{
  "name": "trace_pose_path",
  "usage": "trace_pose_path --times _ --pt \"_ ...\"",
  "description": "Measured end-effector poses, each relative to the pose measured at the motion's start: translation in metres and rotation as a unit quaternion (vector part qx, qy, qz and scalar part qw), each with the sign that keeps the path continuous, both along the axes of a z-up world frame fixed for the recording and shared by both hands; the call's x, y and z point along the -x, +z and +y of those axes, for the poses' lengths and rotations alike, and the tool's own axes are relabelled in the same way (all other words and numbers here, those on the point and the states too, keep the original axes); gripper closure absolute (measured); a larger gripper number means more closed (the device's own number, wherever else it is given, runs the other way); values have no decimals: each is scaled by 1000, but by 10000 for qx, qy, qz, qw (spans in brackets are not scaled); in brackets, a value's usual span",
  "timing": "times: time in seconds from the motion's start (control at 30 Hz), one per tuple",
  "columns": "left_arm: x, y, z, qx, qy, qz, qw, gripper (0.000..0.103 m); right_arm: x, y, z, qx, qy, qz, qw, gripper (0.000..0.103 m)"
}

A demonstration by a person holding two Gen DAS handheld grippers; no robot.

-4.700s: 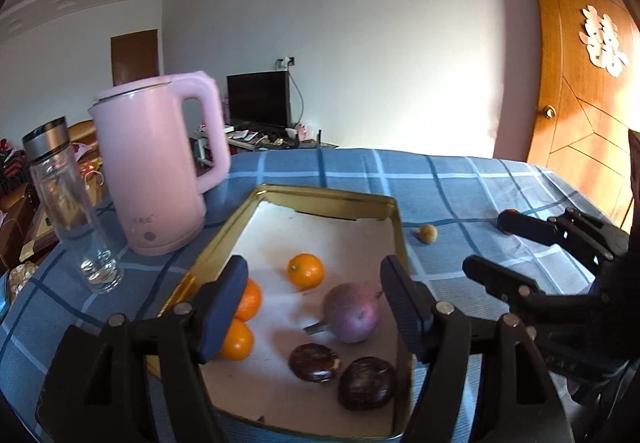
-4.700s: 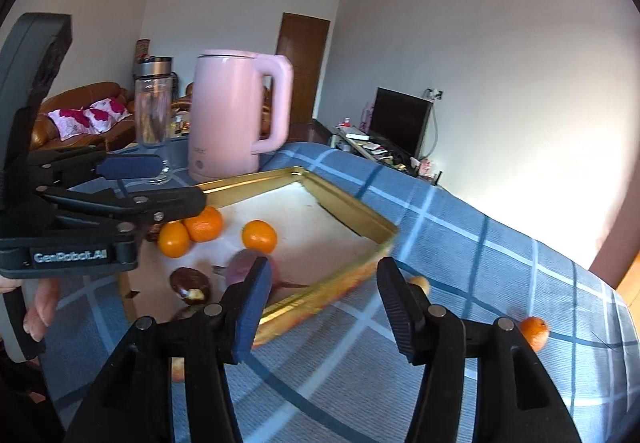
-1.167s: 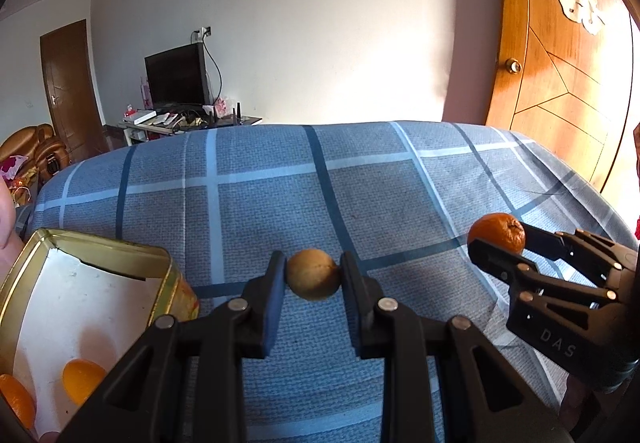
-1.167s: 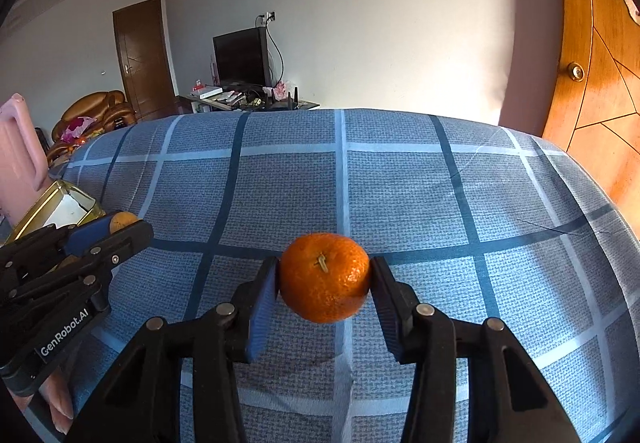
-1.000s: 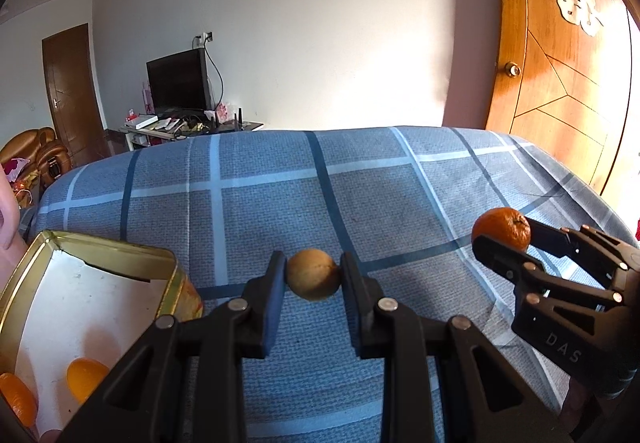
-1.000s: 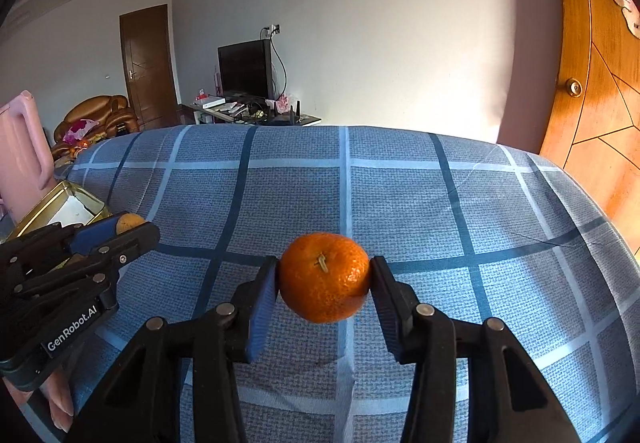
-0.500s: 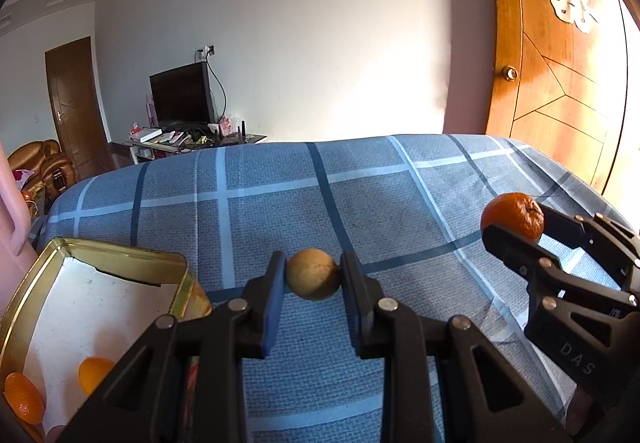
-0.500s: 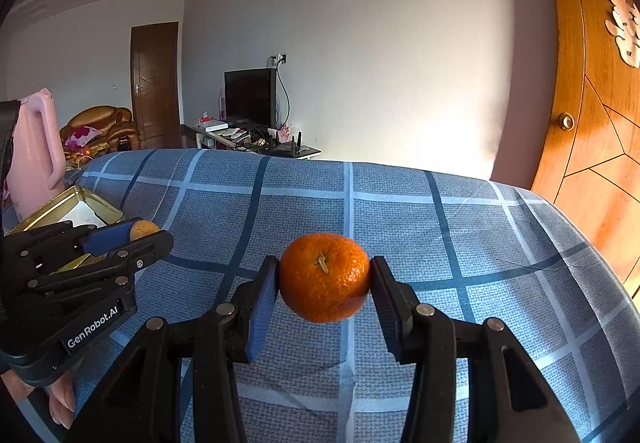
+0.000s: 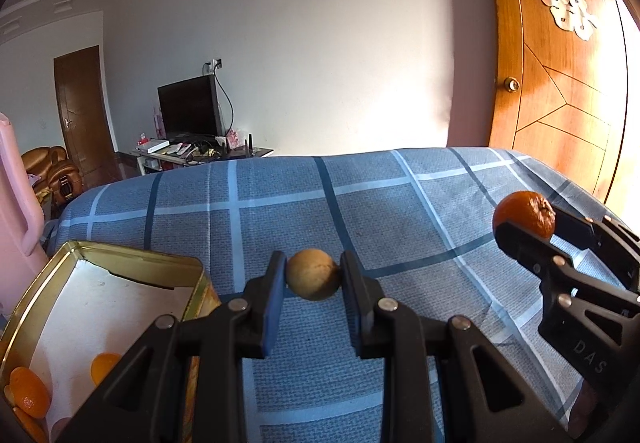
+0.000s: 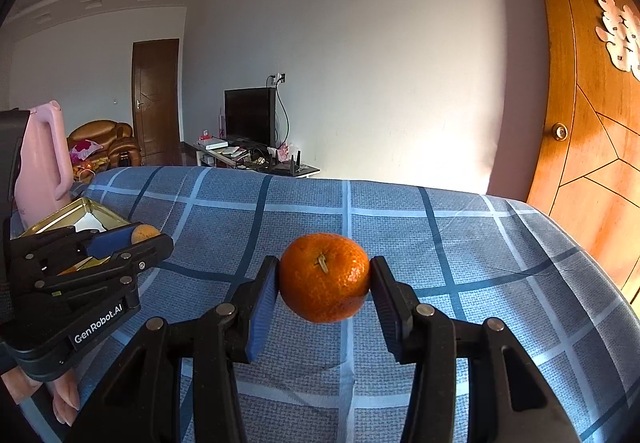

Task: Organize fruits
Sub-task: 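Carry the tan fruit and mandarin in both tools over the gold tray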

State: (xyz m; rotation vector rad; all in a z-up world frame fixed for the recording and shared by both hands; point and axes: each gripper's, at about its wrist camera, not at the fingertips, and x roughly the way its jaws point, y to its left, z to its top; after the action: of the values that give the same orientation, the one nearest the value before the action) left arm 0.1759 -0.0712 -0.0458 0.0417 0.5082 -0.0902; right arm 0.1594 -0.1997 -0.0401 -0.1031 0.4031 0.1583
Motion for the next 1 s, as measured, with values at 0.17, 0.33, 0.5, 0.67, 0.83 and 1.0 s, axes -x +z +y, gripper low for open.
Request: trace_pose_path --times 0.17,0.33,0.5,0.67,0.83,1.0 --pt "7 1 -1 -54 3 -87 9999 74 5 1 -1 -47 -15 -113 9999 55" --pt "15 2 -1 -76 16 -141 9999 74 10 3 -1 -60 -15 -220 9997 55" --pt "22 2 1 -80 37 -163 9998 74 14 3 -1 -85 12 -265 9996 55" --pt "29 3 2 -126 32 -201 9997 74 20 3 0 -111 42 -283 9995 55" --pt "36 3 4 -131 39 -204 9997 74 30 4 2 -149 74 -374 9992 55" --pt "42 3 4 -154 16 -216 9996 74 41 5 3 -212 160 -449 9986 55"
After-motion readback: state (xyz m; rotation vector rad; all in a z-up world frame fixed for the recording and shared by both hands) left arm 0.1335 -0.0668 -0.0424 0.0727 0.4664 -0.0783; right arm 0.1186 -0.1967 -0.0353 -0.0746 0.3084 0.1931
